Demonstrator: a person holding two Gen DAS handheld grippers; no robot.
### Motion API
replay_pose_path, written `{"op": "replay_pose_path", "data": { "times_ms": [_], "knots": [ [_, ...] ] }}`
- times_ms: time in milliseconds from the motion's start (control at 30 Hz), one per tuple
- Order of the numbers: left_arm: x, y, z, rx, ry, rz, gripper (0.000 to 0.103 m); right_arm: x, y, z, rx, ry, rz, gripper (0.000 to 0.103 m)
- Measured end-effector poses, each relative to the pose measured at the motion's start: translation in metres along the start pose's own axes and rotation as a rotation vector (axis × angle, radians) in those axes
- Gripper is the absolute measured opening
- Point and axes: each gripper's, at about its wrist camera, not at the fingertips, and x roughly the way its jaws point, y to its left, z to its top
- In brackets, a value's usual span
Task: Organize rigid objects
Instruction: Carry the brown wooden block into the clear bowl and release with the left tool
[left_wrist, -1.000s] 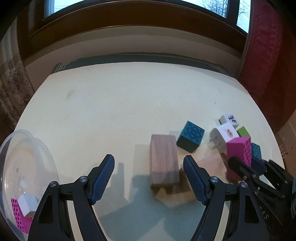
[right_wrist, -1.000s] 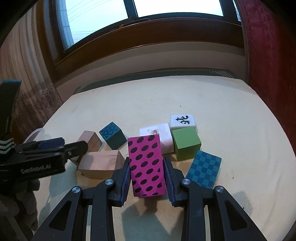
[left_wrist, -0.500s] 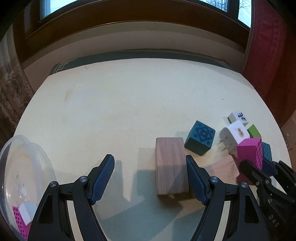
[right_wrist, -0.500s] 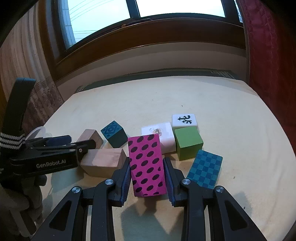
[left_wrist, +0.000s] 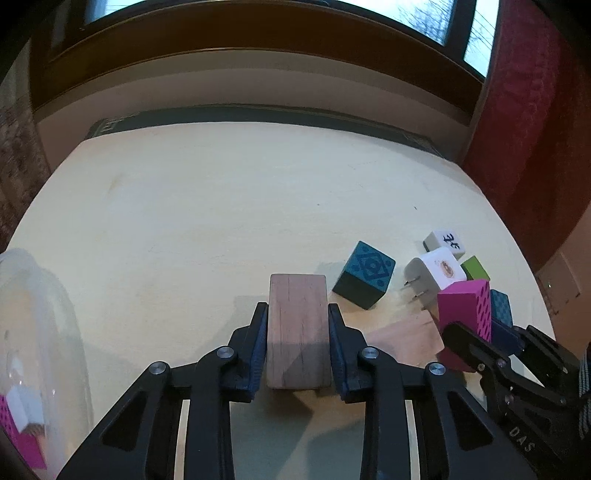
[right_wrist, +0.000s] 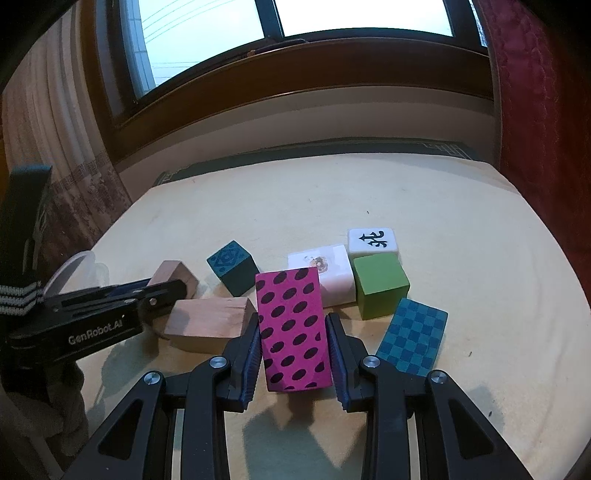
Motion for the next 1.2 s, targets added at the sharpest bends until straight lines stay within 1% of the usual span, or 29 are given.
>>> {"op": "replay_pose_path", "data": {
  "times_ms": [100, 633, 967, 1200],
  "knots": [
    [-0.01, 0.004, -0.003, -0.003, -0.03, 0.039, 0.031, -0.002, -0.002, 0.0, 0.015, -0.01, 0.013, 0.035],
    [-0.054, 0.024, -0.014, -0.046, -0.12, 0.123, 0.031, -0.01, -0.005, -0.002, 0.044, -0.038, 0.012, 0.035],
    [-0.078, 0.056, -0.014, -0.111, -0.167, 0.171, 0.031, -0.008, -0.006, -0.001, 0.058, -0.032, 0.014, 0.035],
    [-0.094, 0.085, -0.014, -0.165, -0.197, 0.223, 0.031, -0.008, -0.006, 0.0, 0.062, -0.031, 0.014, 0.035]
  ]
}}
